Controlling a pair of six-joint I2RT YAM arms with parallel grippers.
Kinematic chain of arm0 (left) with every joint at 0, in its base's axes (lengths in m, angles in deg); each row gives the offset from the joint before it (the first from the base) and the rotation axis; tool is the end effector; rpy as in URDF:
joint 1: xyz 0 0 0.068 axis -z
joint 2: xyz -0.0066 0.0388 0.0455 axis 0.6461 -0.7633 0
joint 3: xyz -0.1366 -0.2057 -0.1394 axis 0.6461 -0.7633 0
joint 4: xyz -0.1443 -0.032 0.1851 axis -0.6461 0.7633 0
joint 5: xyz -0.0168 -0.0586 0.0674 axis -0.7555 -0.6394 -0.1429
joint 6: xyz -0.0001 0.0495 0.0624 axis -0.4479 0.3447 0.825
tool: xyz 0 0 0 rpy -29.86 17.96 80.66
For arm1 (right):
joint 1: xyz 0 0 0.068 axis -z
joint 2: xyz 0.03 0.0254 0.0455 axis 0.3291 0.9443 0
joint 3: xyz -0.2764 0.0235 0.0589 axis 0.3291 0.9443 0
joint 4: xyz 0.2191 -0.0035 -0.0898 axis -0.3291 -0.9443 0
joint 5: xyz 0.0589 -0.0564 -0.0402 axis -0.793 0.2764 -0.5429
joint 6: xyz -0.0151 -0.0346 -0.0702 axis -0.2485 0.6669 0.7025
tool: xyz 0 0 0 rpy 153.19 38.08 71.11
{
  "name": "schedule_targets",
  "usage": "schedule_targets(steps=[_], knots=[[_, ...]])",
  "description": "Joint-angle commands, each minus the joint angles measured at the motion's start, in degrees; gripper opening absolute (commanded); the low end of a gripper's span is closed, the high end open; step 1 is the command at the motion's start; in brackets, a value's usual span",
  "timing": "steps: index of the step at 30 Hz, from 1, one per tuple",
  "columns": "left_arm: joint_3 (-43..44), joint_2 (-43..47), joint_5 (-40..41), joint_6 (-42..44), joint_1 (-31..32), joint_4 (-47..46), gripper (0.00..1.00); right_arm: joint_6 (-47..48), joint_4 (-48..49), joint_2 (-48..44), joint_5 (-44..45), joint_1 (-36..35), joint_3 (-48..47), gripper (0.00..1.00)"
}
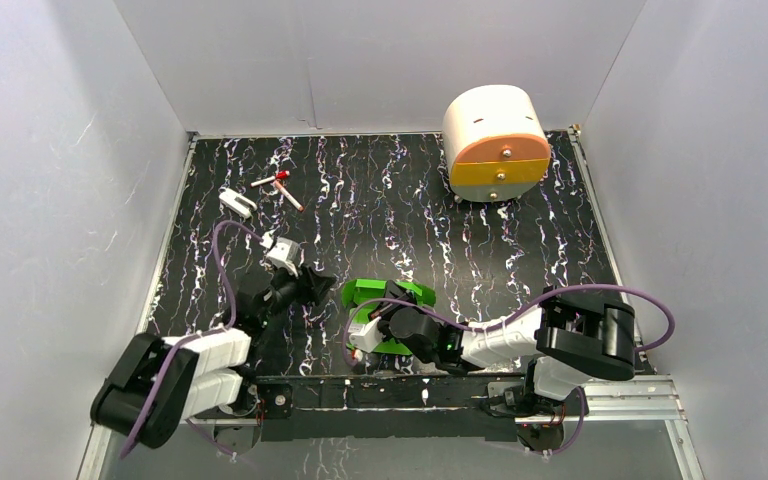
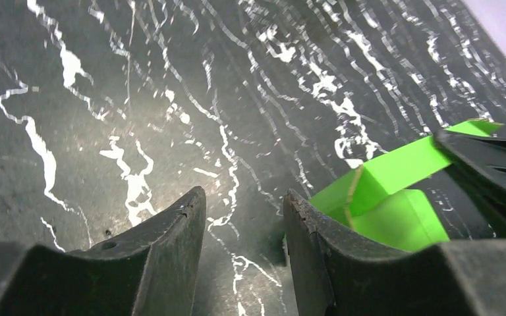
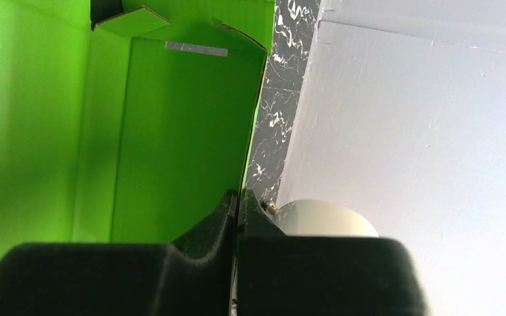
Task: Fold the paper box
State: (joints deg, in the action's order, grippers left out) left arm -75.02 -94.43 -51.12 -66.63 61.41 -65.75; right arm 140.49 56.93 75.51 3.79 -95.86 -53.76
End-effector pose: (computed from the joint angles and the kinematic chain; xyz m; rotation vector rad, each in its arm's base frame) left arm 0.1795 -0.0917 0.1894 0.2731 1.7006 -0.7789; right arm 0.1070 0.2718 0.1798 -1.6675 0.9348 -0.5534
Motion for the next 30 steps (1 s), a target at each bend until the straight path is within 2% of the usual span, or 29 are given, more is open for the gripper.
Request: schedule_targets(steps=[1,6,13,30], knots=[[3.5,-5.7,-2.0,-0.5,-0.9,-1.2,0.44,-0.4,-4.7,-0.7,-2.0,-0.5,0.9,0.00],[5.1,-9.2,-9.6,1.5,-0.8,-1.8,0.45,-0.2,-4.7,-0.5,-2.0,-0.5,0.8,0.00],[6.0,-12.2,-15.0,2.3,0.0,-3.0,0.44,-0.1,-4.2,-0.2,-2.1,-0.5,0.8,0.00],[6.7,-13.7,-15.6,5.4,4.9,-3.8,0.35,0.0,-4.6,0.6,-2.1,-0.5,0.4,0.00]])
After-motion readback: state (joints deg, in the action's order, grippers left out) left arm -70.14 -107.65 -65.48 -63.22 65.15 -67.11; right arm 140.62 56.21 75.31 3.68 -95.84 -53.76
